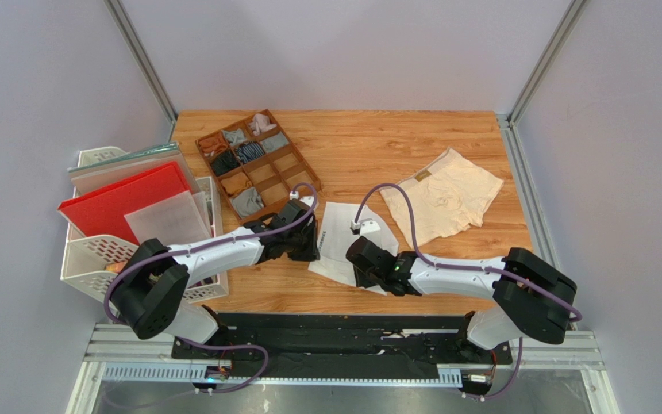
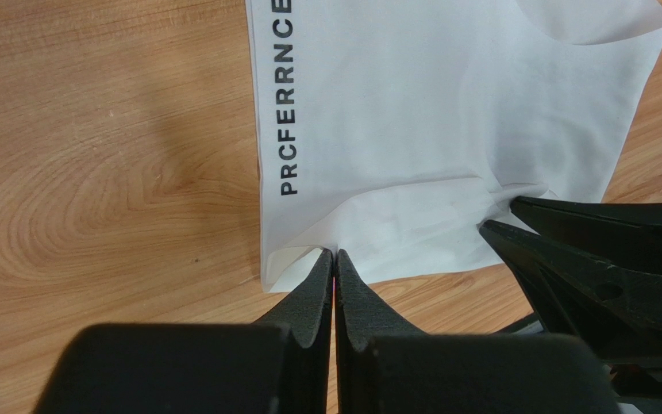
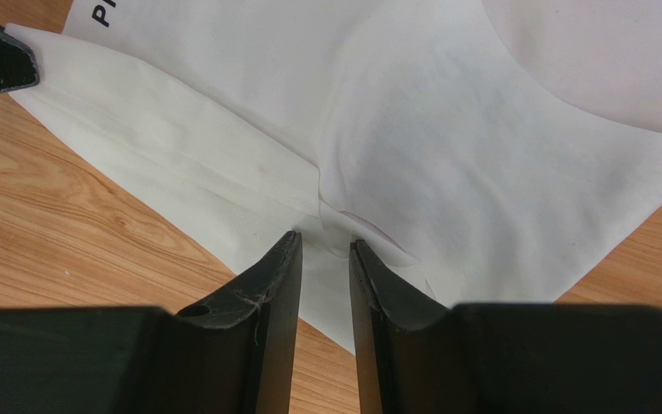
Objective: Roll the underwear
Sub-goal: Fold the underwear at the center of the board.
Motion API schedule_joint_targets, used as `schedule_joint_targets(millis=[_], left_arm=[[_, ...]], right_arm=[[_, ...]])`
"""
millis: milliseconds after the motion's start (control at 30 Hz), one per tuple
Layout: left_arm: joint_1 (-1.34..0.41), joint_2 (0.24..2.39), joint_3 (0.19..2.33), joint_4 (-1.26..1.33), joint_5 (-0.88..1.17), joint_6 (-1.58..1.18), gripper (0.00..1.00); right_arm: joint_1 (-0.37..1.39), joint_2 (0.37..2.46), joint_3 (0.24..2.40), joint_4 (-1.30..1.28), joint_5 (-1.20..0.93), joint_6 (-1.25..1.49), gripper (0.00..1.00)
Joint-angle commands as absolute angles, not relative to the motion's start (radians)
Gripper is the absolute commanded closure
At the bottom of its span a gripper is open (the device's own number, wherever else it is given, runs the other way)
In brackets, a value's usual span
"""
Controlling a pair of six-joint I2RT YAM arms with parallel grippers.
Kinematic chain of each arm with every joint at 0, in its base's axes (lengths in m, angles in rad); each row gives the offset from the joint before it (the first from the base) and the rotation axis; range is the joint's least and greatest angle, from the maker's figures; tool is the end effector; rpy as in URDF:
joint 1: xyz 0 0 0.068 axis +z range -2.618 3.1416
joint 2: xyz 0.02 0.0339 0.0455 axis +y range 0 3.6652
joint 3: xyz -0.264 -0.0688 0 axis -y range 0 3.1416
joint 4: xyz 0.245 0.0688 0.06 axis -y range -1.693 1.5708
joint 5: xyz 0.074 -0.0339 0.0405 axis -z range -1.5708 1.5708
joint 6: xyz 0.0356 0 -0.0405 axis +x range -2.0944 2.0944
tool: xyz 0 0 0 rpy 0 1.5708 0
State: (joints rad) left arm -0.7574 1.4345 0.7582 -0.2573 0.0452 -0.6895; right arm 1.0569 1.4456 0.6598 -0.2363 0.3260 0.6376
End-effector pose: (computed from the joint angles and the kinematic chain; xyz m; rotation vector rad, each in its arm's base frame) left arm 0.2009 -0.1921 0.1804 0.1087 2.6230 -0.6177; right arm 0.1372 0.2198 0.1526 -0.4118 2.4978 0.2581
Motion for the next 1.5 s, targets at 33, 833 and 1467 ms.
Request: schedule_joint_targets(millis=[33,833,1467], left_arm=[[-0.758,1.399,0.75,-0.255,0.057,-0.673,1.0],[-0.758,1.384,0.753,-0.249,0.048,-0.684,1.0],[-0.758,1.401,0.772,-0.253,0.041,-0.68,1.0]], right_arm=[[1.054,1.433,0.664,-0.216,0.367,0.627,0.7],[1.054,1.359,0.653,-0.218,0.373,0.623,1.0],[1.054,1.387,0.638,-0.173,0.328,0.609,0.74]])
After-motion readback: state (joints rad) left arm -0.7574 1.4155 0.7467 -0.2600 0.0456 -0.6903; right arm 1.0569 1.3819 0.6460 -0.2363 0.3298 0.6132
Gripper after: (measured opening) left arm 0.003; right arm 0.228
